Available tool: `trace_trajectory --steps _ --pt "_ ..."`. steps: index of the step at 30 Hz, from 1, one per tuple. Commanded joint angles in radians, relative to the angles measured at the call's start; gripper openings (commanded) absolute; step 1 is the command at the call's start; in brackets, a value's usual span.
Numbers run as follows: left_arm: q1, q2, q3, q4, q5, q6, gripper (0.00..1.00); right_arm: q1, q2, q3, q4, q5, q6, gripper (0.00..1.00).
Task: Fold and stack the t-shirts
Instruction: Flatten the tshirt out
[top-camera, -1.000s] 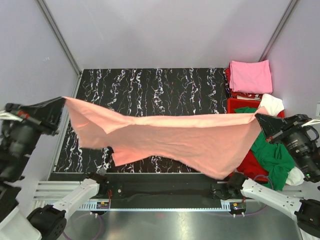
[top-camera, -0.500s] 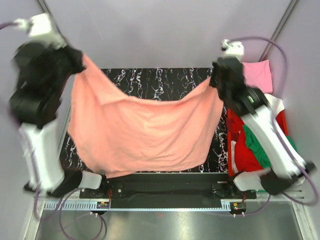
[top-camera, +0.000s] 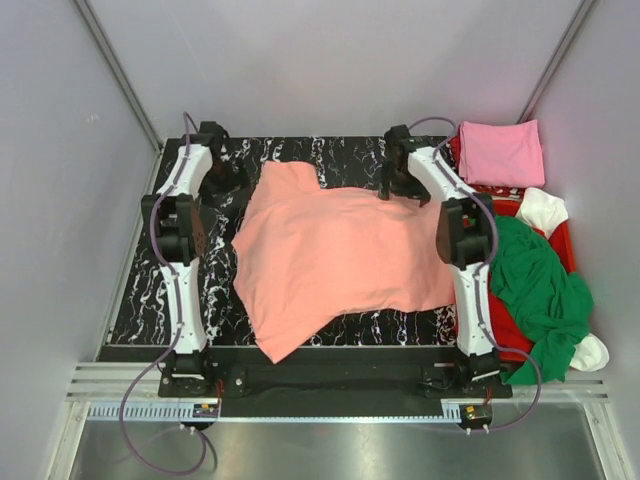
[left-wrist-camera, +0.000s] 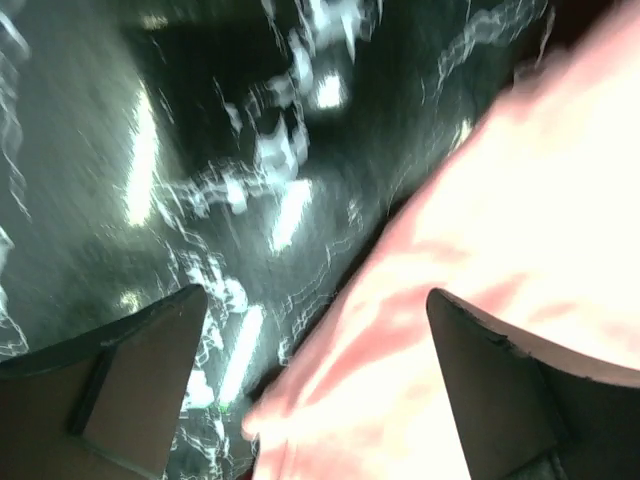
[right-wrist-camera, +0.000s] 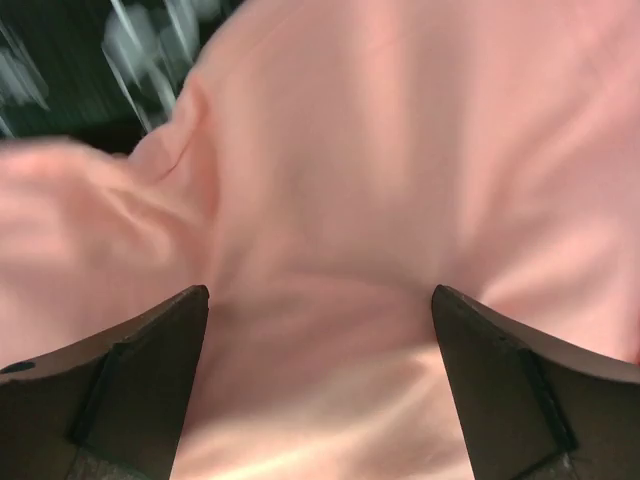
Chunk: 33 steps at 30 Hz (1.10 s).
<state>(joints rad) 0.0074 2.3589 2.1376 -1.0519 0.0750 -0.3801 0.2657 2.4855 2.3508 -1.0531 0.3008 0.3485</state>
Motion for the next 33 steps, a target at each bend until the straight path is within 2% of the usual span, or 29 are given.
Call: trace_trajectory --steps 1,2,5,6,8,12,14,18,22,29,33 --pt "-0.032 -0.389 0.03 0.046 -0.004 0.04 0.98 0.021 -0.466 -0.305 0.22 -0.078 0.076 1.0" --pt "-0.04 -0.436 -0.003 0.037 -0.029 0.049 0.97 0.029 -0.511 -0.362 0.22 -0.08 0.083 1.0" --pt "-0.092 -0.583 -0.244 0.117 -0.073 0.044 0.96 0.061 -0.54 -0.418 0.179 -0.077 0.081 1.0" --pt "-0.109 -0.622 -0.384 0.142 -0.072 0.038 0.96 0.072 -0.548 -0.438 0.176 -0.071 0.076 1.0" --pt "-0.155 -0.72 -0.496 0.173 -0.107 -0.008 0.95 0.09 -0.576 -0.514 0.177 -0.062 0.072 1.0" --pt "-0.234 -0.825 -0.785 0.292 -0.055 -0.068 0.95 0.113 -0.631 -0.665 0.203 -0.094 0.098 1.0" --pt "-0.262 -0.831 -0.847 0.338 -0.028 -0.098 0.95 0.124 -0.663 -0.747 0.248 -0.123 0.109 1.0" --pt "-0.29 -0.764 -0.89 0.401 -0.007 -0.121 0.94 0.144 -0.649 -0.808 0.288 -0.177 0.125 1.0" --pt "-0.296 -0.659 -0.858 0.408 -0.03 -0.117 0.94 0.144 -0.549 -0.788 0.285 -0.184 0.124 1.0" --pt "-0.261 -0.391 -0.716 0.337 -0.099 -0.097 0.93 0.147 -0.318 -0.636 0.269 -0.236 0.109 1.0" --pt "-0.175 -0.313 -0.627 0.334 -0.044 -0.089 0.88 0.145 -0.188 -0.51 0.243 -0.287 0.109 1.0"
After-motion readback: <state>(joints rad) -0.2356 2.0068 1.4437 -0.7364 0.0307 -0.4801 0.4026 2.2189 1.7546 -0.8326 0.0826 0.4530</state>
